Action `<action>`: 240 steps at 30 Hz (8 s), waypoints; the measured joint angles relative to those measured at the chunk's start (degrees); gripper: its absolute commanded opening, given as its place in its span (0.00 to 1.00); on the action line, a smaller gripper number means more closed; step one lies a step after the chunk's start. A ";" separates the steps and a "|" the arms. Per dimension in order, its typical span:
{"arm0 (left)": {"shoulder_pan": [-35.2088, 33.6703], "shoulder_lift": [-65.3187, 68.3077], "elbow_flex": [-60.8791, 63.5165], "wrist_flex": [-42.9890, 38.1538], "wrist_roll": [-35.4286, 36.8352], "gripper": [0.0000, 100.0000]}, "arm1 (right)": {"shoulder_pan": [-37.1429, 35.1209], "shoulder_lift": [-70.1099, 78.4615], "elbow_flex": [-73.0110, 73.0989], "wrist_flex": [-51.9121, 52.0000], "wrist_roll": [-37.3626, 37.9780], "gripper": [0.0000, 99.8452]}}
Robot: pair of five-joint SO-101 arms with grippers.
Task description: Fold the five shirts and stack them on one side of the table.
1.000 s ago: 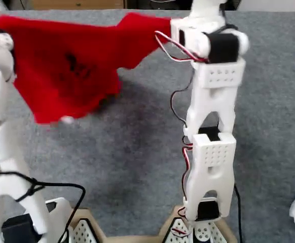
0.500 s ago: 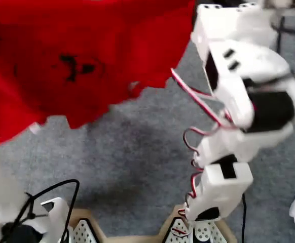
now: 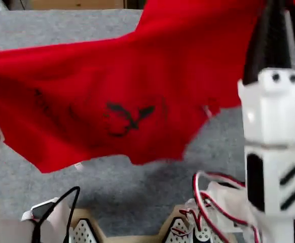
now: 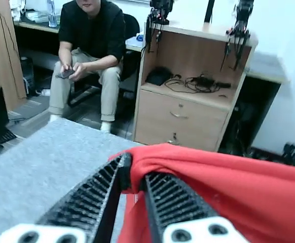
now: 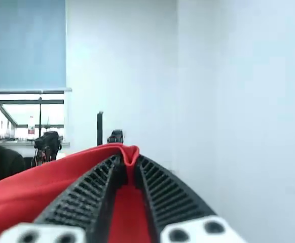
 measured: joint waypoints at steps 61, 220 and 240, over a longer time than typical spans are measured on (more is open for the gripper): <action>11.16 106.64 -40.09 -34.37 -0.26 0.02 | -6.51 86.77 2.99 -69.27 10.46 0.01; 6.95 75.25 24.88 -29.10 -7.47 0.02 | -3.25 75.08 30.51 -7.56 4.40 0.01; -6.42 95.03 -12.48 -20.13 -7.65 0.02 | 1.14 85.63 10.55 -1.58 7.91 0.01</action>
